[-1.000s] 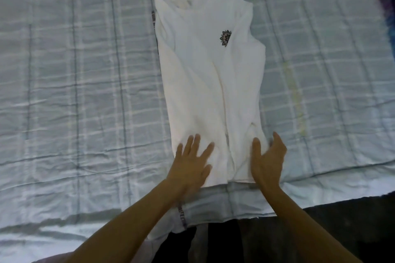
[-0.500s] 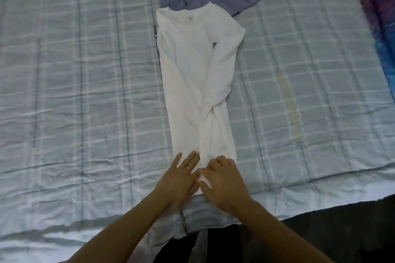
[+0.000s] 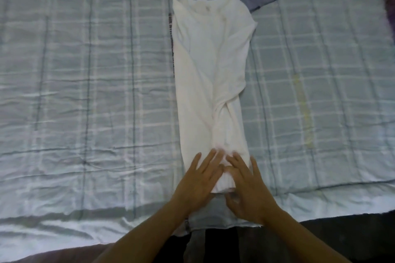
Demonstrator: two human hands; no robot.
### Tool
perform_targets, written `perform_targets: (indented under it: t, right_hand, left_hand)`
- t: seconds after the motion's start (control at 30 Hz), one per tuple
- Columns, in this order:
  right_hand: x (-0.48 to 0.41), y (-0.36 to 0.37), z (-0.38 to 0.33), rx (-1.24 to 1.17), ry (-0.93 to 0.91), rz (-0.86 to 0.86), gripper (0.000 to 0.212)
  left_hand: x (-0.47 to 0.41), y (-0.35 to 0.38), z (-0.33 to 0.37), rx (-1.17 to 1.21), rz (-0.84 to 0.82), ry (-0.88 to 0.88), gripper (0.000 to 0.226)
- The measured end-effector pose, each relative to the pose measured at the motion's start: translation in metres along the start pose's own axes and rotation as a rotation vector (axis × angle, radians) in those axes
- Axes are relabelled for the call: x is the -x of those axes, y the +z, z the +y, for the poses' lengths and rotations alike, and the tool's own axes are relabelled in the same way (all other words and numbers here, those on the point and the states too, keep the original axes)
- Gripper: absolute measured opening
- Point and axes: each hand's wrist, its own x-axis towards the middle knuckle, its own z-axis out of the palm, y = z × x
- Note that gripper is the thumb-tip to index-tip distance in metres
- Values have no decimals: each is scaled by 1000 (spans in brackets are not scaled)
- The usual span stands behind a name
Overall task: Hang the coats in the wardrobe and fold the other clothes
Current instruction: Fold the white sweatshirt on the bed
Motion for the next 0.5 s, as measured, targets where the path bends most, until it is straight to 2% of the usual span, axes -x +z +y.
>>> perform_targets:
  t: [0.07,0.17,0.3,0.37,0.43,0.5]
  right_hand:
    - [5,9,4,42,28,26,76]
    - [-2,13,5,118,88,76,80]
    - [-17,0,-2,129,117,141,52]
    - [-15,-14,-5,47,110,50,56]
    - [-8,-24,-4,-59,79,-42,58]
    - [-3,-37,-2,-213,151,-91,57]
  left_hand:
    - [-10,4,3,-28,59,5,50]
    - [-20,3,1,-107,16,9,57]
    - [-24,-10,-9,-60,87,38,46]
    - [-20,-14,-10,-27,79,63,28]
    - [-13,-16,-6,-10,41,50,24]
    - [-8,-16,-1,-21,5,41,16]
